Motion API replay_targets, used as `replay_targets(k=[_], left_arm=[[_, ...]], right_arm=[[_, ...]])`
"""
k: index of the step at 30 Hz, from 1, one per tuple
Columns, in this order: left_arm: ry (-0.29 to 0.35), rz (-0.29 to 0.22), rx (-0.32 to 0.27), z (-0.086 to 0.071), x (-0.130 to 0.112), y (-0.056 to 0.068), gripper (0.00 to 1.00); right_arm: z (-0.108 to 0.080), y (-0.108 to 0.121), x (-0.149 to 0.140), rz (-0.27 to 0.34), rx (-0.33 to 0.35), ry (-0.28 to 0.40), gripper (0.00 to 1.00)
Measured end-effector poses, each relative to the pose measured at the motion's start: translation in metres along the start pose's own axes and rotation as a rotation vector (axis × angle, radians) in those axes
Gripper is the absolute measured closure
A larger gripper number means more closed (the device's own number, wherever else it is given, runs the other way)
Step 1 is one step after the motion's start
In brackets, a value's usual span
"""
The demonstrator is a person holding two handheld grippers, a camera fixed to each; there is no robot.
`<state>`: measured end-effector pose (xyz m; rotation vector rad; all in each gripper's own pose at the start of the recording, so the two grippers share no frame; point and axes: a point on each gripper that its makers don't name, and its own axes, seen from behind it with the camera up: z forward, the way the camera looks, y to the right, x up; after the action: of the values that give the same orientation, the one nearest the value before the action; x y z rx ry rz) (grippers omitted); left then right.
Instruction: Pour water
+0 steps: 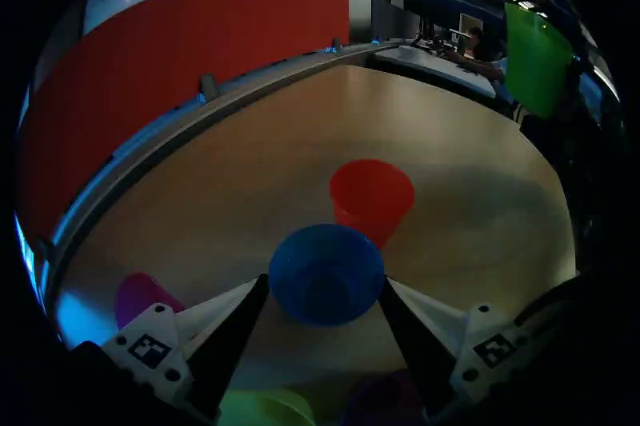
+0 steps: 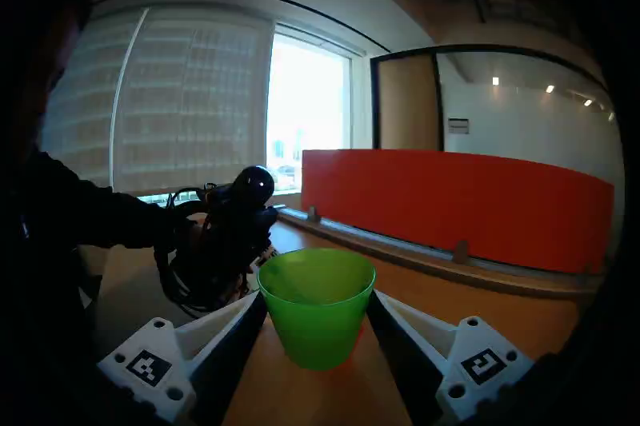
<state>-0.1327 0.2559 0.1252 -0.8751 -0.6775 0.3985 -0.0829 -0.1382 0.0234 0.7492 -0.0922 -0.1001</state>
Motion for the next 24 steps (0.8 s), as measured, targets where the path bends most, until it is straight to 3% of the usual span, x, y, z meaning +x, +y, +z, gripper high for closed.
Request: replay_targets(k=[5, 15, 24], left_arm=[[0.016, -0.008, -0.002, 0.001, 0.002, 0.002, 0.12], [0.024, -0.014, -0.011, -0.001, 0.002, 0.004, 0.14], [0.057, -0.018, -0.003, -0.014, 0.009, 0.0, 0.14]], right_arm=[[0.0, 0.0, 0.0, 0.001, -0.001, 0.0, 0.11], [0.0, 0.001, 0.001, 0.002, -0.002, -0.001, 0.1], [0.0, -0.002, 0.005, 0.003, -0.003, 0.001, 0.1]])
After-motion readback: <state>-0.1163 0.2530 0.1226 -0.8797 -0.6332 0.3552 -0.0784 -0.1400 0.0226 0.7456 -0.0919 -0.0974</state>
